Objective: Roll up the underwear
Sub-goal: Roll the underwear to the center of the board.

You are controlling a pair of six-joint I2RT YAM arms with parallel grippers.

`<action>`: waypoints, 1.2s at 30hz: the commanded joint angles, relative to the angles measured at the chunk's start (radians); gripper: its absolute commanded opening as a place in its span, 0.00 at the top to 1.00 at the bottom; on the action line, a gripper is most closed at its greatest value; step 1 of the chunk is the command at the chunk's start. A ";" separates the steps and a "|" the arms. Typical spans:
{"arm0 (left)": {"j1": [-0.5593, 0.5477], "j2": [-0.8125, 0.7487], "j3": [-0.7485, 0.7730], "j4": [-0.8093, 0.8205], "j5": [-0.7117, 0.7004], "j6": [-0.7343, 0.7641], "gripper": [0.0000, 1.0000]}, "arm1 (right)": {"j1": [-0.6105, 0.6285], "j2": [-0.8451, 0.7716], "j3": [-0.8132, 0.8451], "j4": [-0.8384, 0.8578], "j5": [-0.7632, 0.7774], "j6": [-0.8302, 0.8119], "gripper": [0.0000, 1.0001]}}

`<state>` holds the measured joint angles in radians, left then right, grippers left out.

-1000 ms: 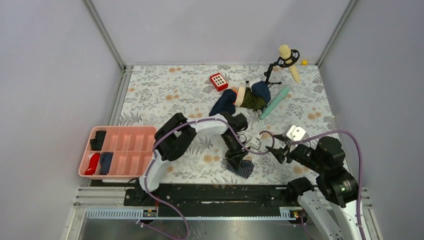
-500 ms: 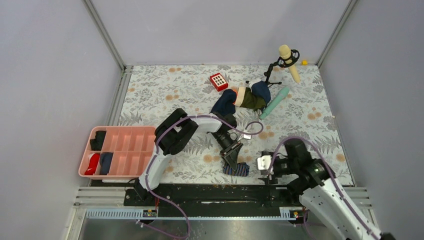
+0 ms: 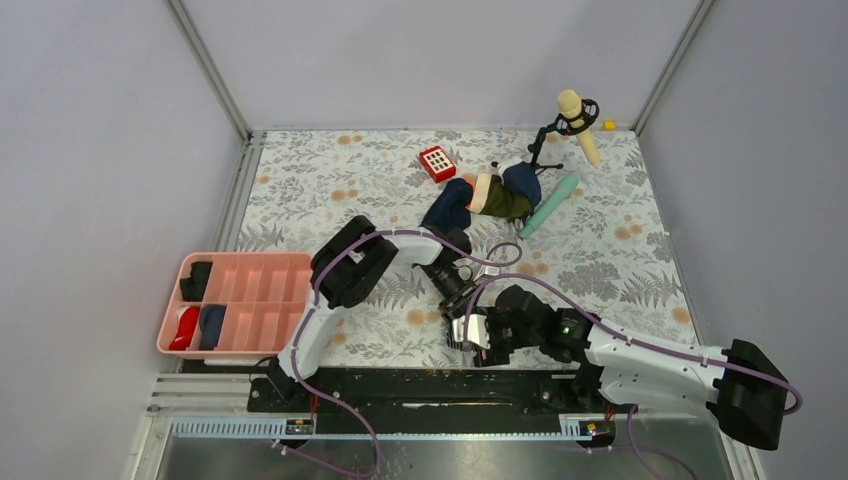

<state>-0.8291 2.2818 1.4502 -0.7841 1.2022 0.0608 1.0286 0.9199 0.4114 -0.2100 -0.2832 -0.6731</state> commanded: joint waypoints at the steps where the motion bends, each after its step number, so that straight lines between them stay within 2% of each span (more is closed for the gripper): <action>1: -0.002 0.059 -0.020 0.052 -0.126 0.019 1.00 | 0.025 0.022 0.003 0.128 0.111 0.042 0.29; 8: 0.009 0.070 -0.001 0.051 -0.108 0.007 1.00 | 0.039 0.111 0.048 0.075 0.092 -0.036 0.31; 17: 0.038 0.066 -0.003 0.082 -0.083 -0.010 1.00 | 0.071 0.291 0.169 -0.067 0.070 -0.085 0.46; 20: 0.049 0.046 -0.023 0.128 -0.084 -0.036 0.99 | 0.078 0.345 0.214 -0.145 0.072 -0.028 0.51; 23: 0.065 0.005 -0.061 0.205 -0.130 -0.101 0.78 | 0.078 0.379 0.263 -0.224 0.055 0.100 0.68; 25: 0.090 -0.047 -0.111 0.297 -0.158 -0.163 0.71 | 0.078 0.384 0.258 -0.265 0.050 0.159 0.91; 26: 0.108 -0.079 -0.142 0.356 -0.180 -0.202 0.68 | 0.077 0.373 0.237 -0.269 0.051 0.141 0.98; 28: 0.154 -0.146 -0.204 0.475 -0.220 -0.289 0.64 | 0.074 0.369 0.195 -0.269 0.104 0.130 1.00; 32: 0.252 -0.308 -0.341 0.673 -0.316 -0.405 0.50 | -0.019 0.392 0.214 -0.288 0.041 0.111 1.00; 34: 0.282 -0.418 -0.420 0.730 -0.386 -0.392 0.49 | -0.099 0.412 0.217 -0.289 0.002 0.101 1.00; 36: 0.278 -0.569 -0.539 0.823 -0.462 -0.317 0.48 | -0.181 0.429 0.224 -0.293 -0.059 0.088 1.00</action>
<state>-0.5678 1.9499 1.0592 -0.2188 0.9585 -0.2874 0.9768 1.2728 0.6720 -0.3740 -0.2436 -0.5919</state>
